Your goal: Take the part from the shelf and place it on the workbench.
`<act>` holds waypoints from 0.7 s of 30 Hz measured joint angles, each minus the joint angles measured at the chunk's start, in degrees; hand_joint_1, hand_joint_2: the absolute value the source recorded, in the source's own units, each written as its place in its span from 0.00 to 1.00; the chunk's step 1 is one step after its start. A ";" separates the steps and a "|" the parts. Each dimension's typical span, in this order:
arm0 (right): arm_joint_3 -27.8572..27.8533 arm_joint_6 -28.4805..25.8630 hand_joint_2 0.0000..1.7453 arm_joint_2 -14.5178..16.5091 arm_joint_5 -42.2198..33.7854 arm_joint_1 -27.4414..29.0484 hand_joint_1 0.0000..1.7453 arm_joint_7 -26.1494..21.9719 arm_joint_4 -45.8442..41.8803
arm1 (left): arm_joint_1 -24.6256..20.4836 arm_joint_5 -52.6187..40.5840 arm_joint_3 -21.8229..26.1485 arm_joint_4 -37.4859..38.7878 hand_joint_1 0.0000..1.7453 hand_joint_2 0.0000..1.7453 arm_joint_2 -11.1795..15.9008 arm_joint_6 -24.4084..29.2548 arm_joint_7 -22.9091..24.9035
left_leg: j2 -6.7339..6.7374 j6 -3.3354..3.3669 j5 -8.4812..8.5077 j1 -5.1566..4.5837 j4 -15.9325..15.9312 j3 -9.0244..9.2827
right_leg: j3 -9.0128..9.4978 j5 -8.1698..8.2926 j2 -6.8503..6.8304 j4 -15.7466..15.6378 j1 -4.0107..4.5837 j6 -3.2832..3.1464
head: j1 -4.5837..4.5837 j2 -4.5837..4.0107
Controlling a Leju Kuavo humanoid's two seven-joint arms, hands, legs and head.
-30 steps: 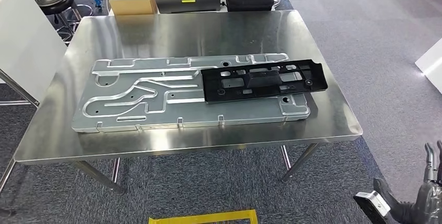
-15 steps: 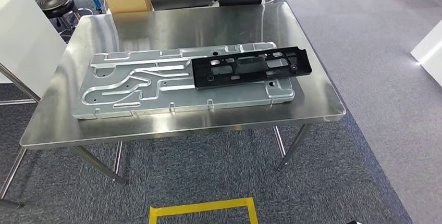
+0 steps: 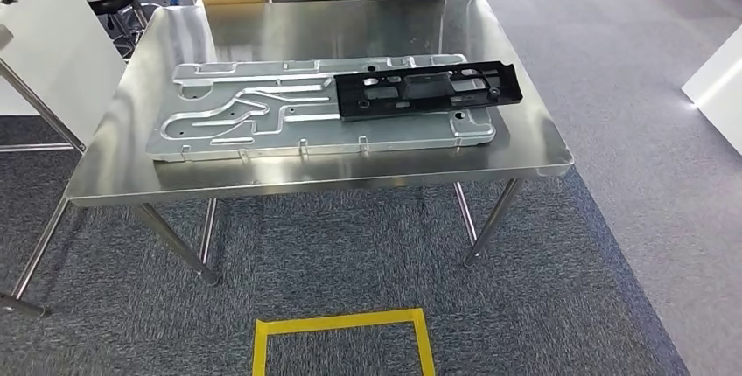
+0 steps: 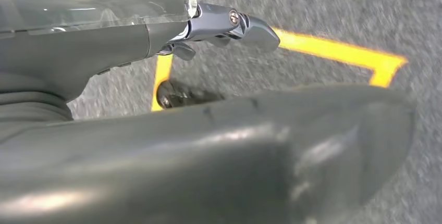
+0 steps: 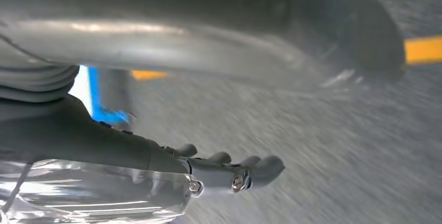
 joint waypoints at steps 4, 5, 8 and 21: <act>-0.74 1.23 0.00 0.19 -0.86 -0.32 0.00 0.16 1.77 | 0.09 -2.28 -1.30 0.00 0.00 0.00 0.15 -0.48 1.24 | 0.09 -0.26 2.75 -0.05 0.56 -3.91 | -0.14 -2.38 -0.01 9.43 -0.24 0.62 | 0.00 0.00; -0.87 1.39 0.00 0.24 -1.10 -0.39 0.00 -0.41 2.03 | 0.09 -2.75 -1.63 0.01 0.00 0.00 0.14 -0.51 1.56 | 0.10 -0.43 3.34 -0.04 0.88 -4.92 | 2.06 -0.53 -0.01 7.36 -0.29 0.61 | 0.00 0.00; -1.19 1.67 0.00 0.26 -1.45 -0.93 0.00 -1.52 2.52 | 0.06 -3.49 -2.52 0.02 0.00 0.00 0.08 -0.67 2.02 | 0.09 -1.20 4.71 -0.14 2.11 -7.19 | 11.46 0.14 0.04 -5.28 -0.12 -0.02 | 0.00 0.00; -0.33 2.54 0.00 0.45 0.35 -2.32 0.00 -6.73 3.81 | -0.05 -2.80 -3.01 0.02 0.00 0.00 0.56 -1.78 -0.48 | -0.10 -3.64 -1.89 0.41 14.57 -6.29 | 3.99 5.69 -0.62 -7.63 0.67 -2.98 | 0.00 0.00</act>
